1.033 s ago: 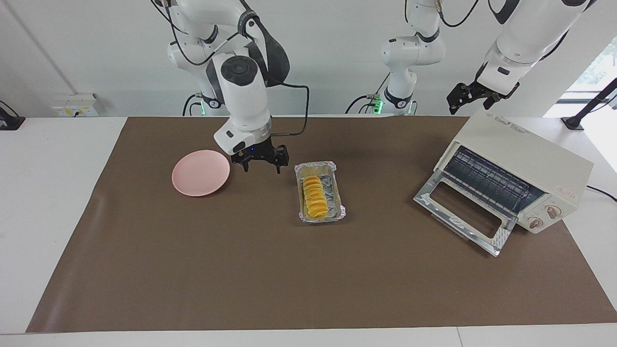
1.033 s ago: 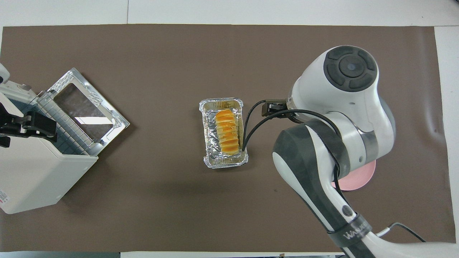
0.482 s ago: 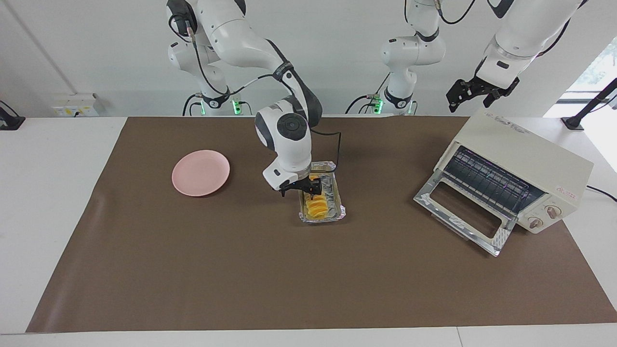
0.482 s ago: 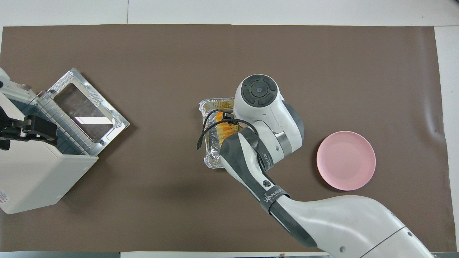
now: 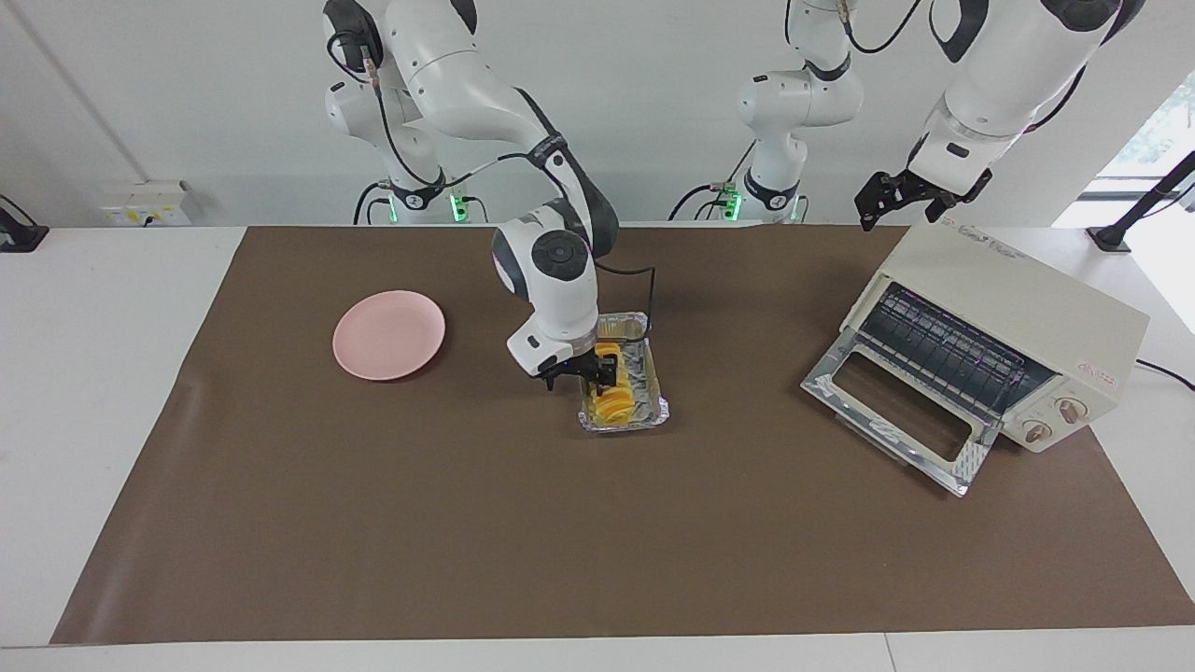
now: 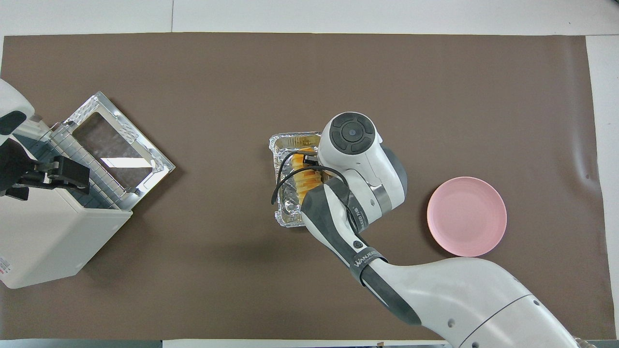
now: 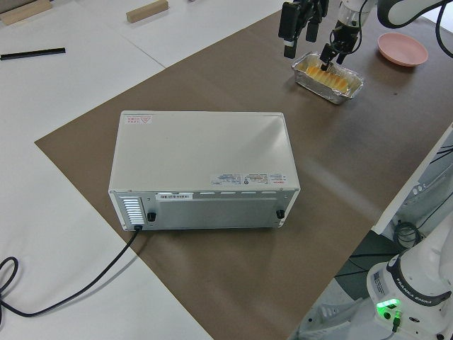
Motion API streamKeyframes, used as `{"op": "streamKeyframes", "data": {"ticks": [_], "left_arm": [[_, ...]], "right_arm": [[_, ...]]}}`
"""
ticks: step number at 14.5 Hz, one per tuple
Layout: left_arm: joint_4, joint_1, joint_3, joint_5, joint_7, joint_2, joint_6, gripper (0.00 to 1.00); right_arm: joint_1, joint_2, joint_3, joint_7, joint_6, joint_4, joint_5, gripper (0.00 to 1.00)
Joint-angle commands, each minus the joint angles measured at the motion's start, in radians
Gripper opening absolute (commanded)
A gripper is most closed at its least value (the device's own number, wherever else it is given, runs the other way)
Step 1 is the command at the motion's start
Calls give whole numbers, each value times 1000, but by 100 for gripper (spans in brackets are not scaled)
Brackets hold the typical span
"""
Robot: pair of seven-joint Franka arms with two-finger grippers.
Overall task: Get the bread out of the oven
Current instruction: 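Grasp the rim of the foil tray with the right gripper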
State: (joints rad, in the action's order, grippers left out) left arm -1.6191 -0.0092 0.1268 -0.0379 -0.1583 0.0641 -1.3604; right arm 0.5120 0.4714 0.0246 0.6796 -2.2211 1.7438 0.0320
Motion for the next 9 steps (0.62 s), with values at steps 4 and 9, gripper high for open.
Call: {"op": "streamKeyframes", "data": {"ticks": [4,9], "left_arm": [[-28,18,-9,12,3,31,-12,100],[-28,17,-7,12,3,31,-12,100]], "right_arm": [[-3,-22,2,-26,-5,28,-1,0],[-4,-20,2,-29,11,2,0,0]]}}
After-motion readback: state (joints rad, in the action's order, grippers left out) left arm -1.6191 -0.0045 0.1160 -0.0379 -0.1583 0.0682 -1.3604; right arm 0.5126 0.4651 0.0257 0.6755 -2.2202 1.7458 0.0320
